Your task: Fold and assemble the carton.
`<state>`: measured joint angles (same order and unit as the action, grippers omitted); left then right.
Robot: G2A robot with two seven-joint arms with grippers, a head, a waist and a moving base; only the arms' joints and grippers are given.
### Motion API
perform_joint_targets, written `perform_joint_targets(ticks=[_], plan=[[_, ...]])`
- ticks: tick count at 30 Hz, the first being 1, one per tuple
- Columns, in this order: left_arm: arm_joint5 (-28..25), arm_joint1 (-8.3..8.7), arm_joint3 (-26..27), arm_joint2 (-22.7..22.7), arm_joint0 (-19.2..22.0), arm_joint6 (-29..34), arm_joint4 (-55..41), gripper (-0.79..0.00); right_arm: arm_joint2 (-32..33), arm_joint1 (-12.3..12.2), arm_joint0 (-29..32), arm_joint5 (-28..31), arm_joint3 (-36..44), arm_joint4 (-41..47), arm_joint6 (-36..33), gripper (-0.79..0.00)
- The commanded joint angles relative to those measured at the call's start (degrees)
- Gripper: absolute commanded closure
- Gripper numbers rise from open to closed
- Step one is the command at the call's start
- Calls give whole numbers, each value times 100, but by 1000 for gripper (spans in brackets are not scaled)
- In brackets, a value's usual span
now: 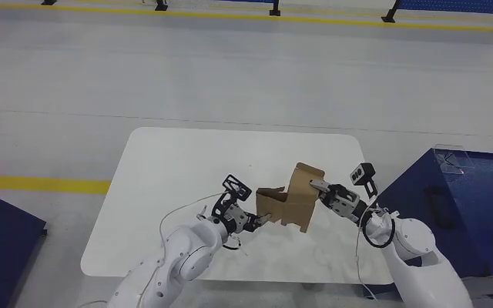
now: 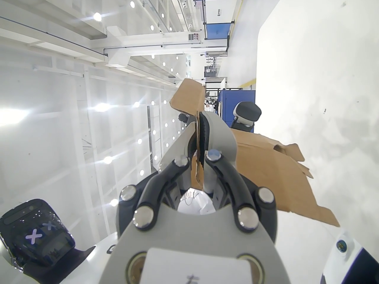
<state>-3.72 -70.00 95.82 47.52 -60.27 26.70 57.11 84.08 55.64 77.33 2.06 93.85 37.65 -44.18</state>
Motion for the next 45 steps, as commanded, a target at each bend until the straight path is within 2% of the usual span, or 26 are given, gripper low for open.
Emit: perform_joint_targets(ticks=[1,10,18,24,33,45], plan=[[-73,-8,60,-6,-39,36,-58,-785,-10,8,-13,13,4,-29,47,0],[-766,-27,366,8,-173,303,-674,-785,-158,57,-70,48,43,-201,263,0],[-942,-43,578,-60,-267,421,-617,-785,-257,100,-120,69,-50,-252,355,0],[-1157,-103,625,-317,-218,477,-532,-785,-392,138,-169,22,-68,-254,362,0],[-999,-308,295,-678,180,404,-602,-785,-688,202,-235,-217,-81,-61,120,0],[-874,-410,121,-647,296,409,-645,-785,-676,238,-432,-461,-272,100,1,0]])
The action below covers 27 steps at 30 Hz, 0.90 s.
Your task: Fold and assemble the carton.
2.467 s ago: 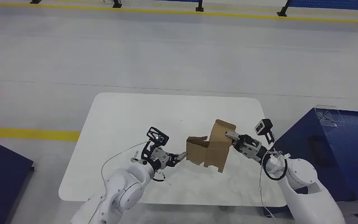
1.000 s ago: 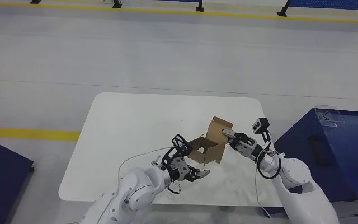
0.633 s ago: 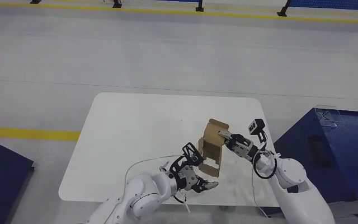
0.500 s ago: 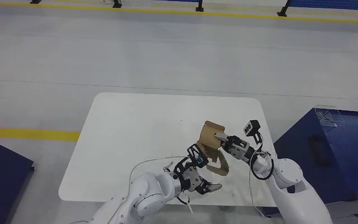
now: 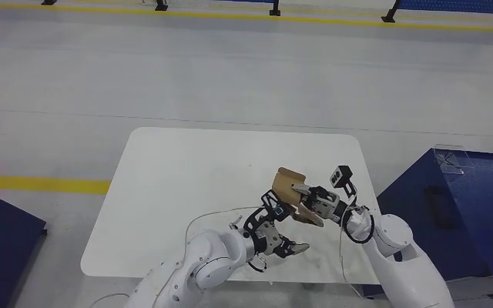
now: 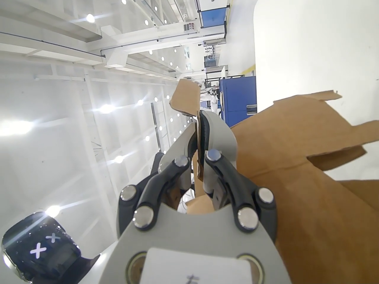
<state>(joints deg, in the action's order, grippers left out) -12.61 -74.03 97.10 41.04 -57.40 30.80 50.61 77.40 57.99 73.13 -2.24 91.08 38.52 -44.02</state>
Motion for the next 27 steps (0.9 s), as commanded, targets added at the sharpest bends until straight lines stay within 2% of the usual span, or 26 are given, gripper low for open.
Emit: perform_joint_targets(ticks=[1,25,27], plan=[[24,-17,-12,-3,17,-1,6,-785,-21,6,-22,-63,18,9,-23,0],[84,-48,12,224,-116,4,160,-785,-113,62,-153,-305,-92,92,13,0],[98,-47,12,235,-125,-21,170,-785,-54,79,-148,-374,-170,379,146,0]])
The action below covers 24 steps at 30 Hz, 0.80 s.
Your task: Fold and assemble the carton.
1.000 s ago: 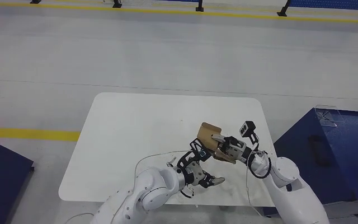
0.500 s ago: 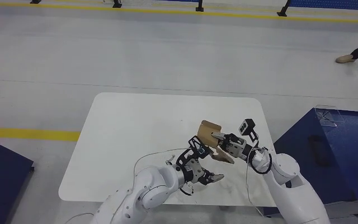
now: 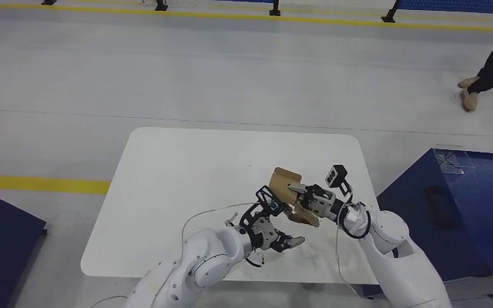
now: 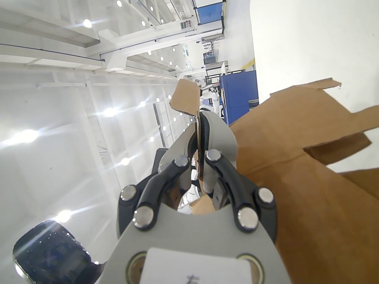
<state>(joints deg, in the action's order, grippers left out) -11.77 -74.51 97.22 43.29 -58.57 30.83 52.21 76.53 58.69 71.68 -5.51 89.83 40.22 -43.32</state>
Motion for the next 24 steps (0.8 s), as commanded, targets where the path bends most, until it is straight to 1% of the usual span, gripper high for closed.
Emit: perform_joint_targets(ticks=[1,5,9,12,14,15,16,23,24], plan=[[29,7,7,54,-51,-102,21,-785,75,23,-39,-165,-140,490,92,0],[66,58,125,314,-241,-354,128,-785,180,74,-333,-839,-707,1631,-118,0],[170,116,304,541,-479,-681,496,-785,150,144,-728,-1607,-1472,2616,-267,0],[371,151,446,660,-653,-1169,1102,-785,72,212,-1081,-2256,-2119,3334,-337,0],[653,156,567,724,-806,-1760,1500,-785,-15,262,-1287,-2756,-2546,3791,-367,0],[653,156,567,724,-806,-1760,1500,-785,-55,285,-1407,-2976,-2715,3966,-370,0],[653,156,567,724,-806,-1760,1500,-785,-85,294,-1488,-3006,-2766,3948,-390,0],[653,156,567,724,-806,-1760,1500,-785,-87,297,-1473,-3016,-2764,3980,-376,0],[811,164,537,753,-798,-1796,1830,-785,-84,317,-1432,-3129,-2772,4210,-312,0]])
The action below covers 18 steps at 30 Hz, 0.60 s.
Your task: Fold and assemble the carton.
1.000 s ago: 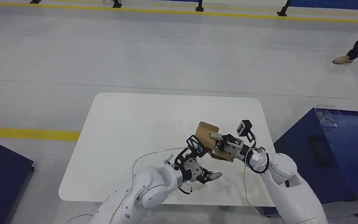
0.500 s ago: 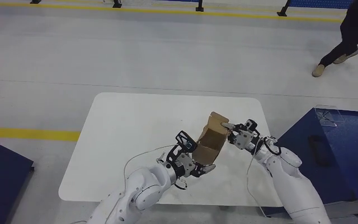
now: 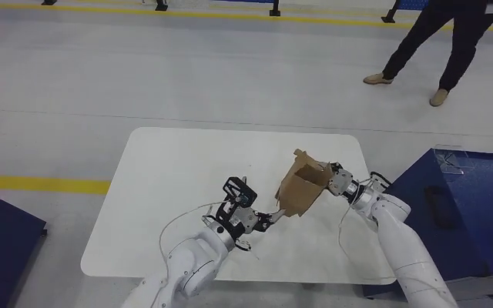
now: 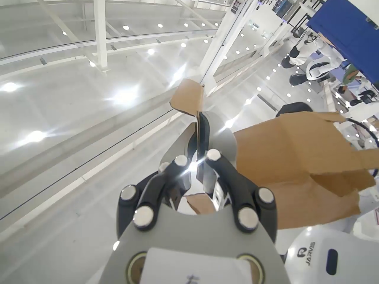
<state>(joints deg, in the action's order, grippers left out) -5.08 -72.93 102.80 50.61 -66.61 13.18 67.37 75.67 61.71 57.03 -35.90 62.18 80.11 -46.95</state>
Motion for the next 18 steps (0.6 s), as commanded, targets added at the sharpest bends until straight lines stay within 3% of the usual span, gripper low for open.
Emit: perform_joint_targets(ticks=[1,7,11,18], plan=[[351,6,15,-8,-17,-209,733,-785,16,36,34,-257,-65,509,168,0],[1152,-53,-80,-248,-276,-1543,1878,-785,5,204,-259,-1200,-781,2275,1166,0],[1748,-97,-180,-387,-390,-2086,2632,-785,-109,305,-445,-1690,-1133,3046,1766,0],[2670,-299,-680,-905,-116,-1819,4182,-785,-379,455,-509,-2105,-1260,3710,2338,0]])
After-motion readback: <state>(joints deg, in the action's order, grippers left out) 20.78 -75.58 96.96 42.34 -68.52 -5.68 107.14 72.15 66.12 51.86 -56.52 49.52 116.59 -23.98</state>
